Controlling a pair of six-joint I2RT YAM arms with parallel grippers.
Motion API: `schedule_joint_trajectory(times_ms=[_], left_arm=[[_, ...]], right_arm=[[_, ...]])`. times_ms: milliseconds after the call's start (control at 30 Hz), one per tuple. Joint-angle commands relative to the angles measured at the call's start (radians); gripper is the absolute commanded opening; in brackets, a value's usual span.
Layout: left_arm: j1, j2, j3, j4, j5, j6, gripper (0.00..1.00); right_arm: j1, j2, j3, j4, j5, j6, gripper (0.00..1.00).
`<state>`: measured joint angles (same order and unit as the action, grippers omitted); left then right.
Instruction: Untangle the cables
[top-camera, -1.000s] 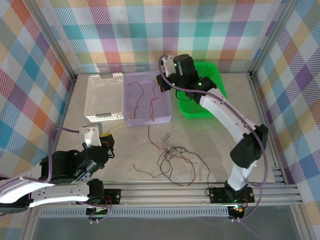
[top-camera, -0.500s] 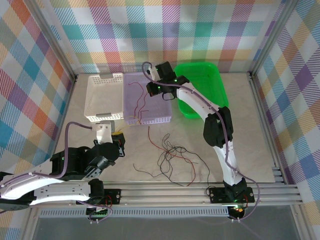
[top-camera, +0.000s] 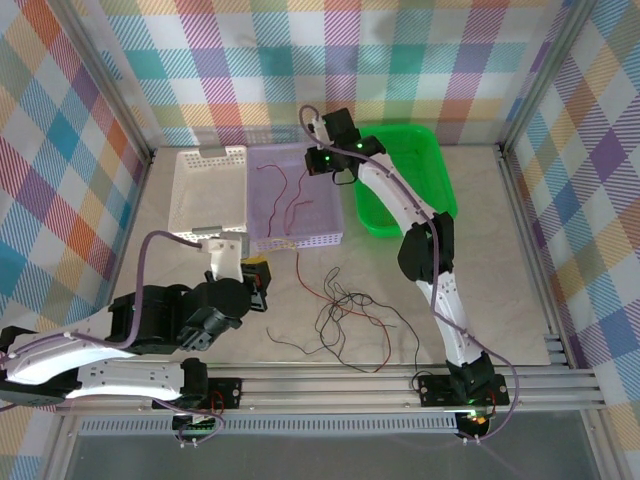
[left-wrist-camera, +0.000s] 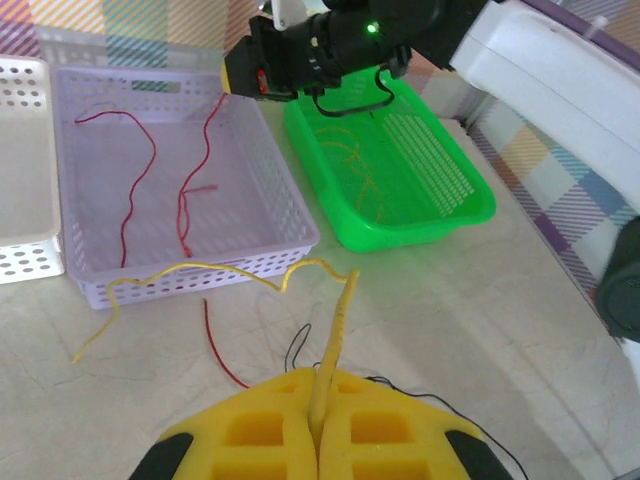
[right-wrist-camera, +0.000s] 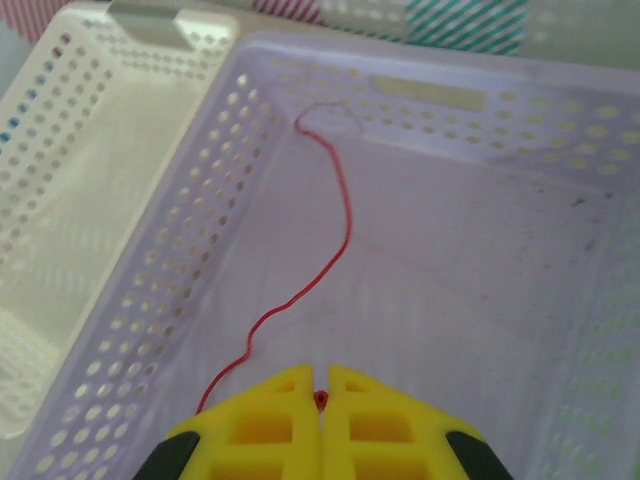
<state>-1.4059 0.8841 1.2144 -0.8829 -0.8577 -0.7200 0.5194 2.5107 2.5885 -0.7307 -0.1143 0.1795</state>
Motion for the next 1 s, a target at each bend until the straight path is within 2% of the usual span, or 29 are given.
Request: schedule_joint_trajectory(times_ms=[0, 133, 167, 200, 300, 567, 833, 967], left_arm=[[-0.021, 0.022, 0.045, 0.02, -0.03, 0.026, 0.0], [-0.03, 0.053, 0.074, 0.031, -0.03, 0.04, 0.0], [-0.031, 0.06, 0.081, 0.035, -0.029, 0.048, 0.0], [-0.034, 0.066, 0.088, 0.036, -0.029, 0.051, 0.0], [-0.038, 0.083, 0.115, 0.036, -0.029, 0.061, 0.0], [-0.041, 0.154, 0.234, -0.013, -0.028, 0.096, 0.0], [-0.044, 0.217, 0.37, -0.045, -0.019, 0.151, 0.0], [-0.046, 0.278, 0.467, -0.029, -0.011, 0.235, 0.0]], right_arm=[[-0.006, 0.046, 0.058, -0.098, -0.007, 0.02, 0.0], [0.002, 0.046, 0.015, -0.106, -0.012, 0.005, 0.01], [0.005, 0.047, 0.01, -0.113, -0.012, -0.005, 0.04], [0.006, 0.047, 0.009, -0.122, -0.01, -0.01, 0.07], [0.011, 0.034, 0.009, -0.146, -0.013, -0.006, 0.26], [0.01, -0.105, -0.002, -0.137, -0.014, 0.022, 0.53], [-0.018, -0.241, -0.017, -0.15, -0.022, 0.072, 0.6], [-0.056, -0.411, -0.145, -0.09, -0.05, 0.107, 0.65]])
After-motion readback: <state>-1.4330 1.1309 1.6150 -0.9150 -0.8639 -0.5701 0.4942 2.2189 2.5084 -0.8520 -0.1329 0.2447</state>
